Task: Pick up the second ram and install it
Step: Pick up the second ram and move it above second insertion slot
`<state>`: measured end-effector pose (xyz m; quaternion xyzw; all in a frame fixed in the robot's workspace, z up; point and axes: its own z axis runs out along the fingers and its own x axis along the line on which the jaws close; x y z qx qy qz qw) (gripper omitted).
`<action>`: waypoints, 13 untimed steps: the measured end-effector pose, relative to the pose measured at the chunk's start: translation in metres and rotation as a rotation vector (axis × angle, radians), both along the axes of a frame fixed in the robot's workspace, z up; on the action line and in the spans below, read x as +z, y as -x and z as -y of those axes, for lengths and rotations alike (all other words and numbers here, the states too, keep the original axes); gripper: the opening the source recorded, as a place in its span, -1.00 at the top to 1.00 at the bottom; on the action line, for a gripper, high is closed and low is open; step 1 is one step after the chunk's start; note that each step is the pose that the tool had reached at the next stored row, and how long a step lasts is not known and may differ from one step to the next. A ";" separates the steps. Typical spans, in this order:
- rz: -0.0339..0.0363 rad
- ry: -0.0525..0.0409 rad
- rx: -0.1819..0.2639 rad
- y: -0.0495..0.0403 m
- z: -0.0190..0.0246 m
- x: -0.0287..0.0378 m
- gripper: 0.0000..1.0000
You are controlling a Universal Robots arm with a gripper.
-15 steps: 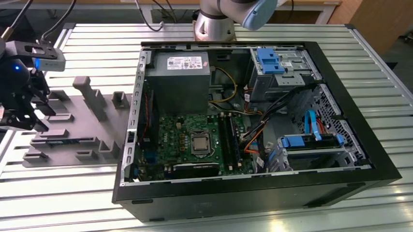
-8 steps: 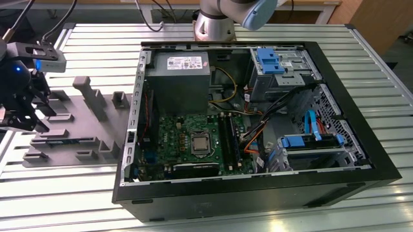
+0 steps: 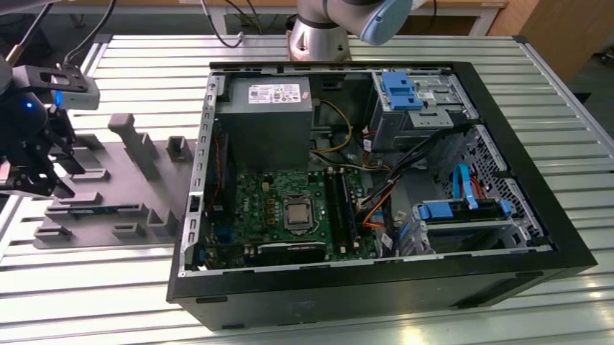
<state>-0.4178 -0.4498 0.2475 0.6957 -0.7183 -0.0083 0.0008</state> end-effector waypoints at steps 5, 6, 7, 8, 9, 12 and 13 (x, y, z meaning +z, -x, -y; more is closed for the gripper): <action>0.0000 0.0001 0.000 0.0000 0.0000 0.0036 0.05; 0.0003 0.0000 0.000 0.0000 0.0000 0.0042 0.05; 0.0004 0.0000 0.000 0.0000 0.0000 0.0041 0.05; 0.0005 -0.0001 0.000 0.0000 0.0000 0.0041 0.05; 0.0005 -0.0001 0.000 0.0000 0.0000 0.0041 0.05; 0.0012 0.0000 0.000 0.0000 0.0000 0.0042 0.05; 0.0012 0.0000 0.000 0.0000 0.0000 0.0042 0.05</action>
